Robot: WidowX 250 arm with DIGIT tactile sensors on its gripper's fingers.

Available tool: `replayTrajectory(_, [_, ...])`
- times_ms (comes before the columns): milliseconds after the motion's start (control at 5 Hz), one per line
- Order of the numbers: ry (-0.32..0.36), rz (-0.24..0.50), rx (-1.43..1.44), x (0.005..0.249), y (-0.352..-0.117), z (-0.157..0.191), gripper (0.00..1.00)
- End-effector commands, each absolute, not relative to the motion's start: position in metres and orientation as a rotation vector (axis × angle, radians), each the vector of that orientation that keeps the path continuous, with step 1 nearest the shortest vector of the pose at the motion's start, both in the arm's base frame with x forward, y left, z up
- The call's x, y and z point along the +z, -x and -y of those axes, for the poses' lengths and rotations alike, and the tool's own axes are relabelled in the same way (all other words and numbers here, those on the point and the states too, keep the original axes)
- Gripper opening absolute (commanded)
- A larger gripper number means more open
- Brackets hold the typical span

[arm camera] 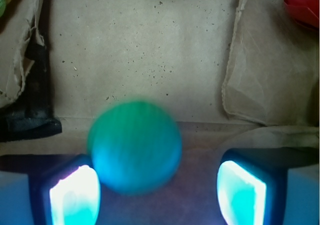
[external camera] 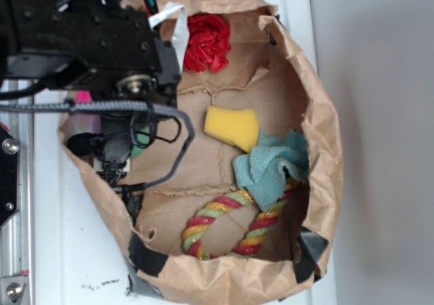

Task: Grab the green ball.

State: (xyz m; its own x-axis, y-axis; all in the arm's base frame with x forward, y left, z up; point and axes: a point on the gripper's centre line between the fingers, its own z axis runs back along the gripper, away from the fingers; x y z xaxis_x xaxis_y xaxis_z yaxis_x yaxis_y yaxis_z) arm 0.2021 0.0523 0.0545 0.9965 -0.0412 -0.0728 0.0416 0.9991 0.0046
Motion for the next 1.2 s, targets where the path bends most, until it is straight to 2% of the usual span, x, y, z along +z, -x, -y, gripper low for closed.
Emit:
replayTrajectory(0, [-0.008, -0.005, -0.061, 0.065, -0.208, -0.044, 1.0])
replayTrajectory(400, [0.009, 0.065, -0.035, 0.07, -0.217, -0.03, 1.0])
replayTrajectory(800, [-0.032, 0.127, 0.028, 0.067, -0.245, -0.041, 1.0])
replayTrajectory(1000, [-0.035, 0.119, 0.02, 0.062, -0.248, -0.043, 1.0])
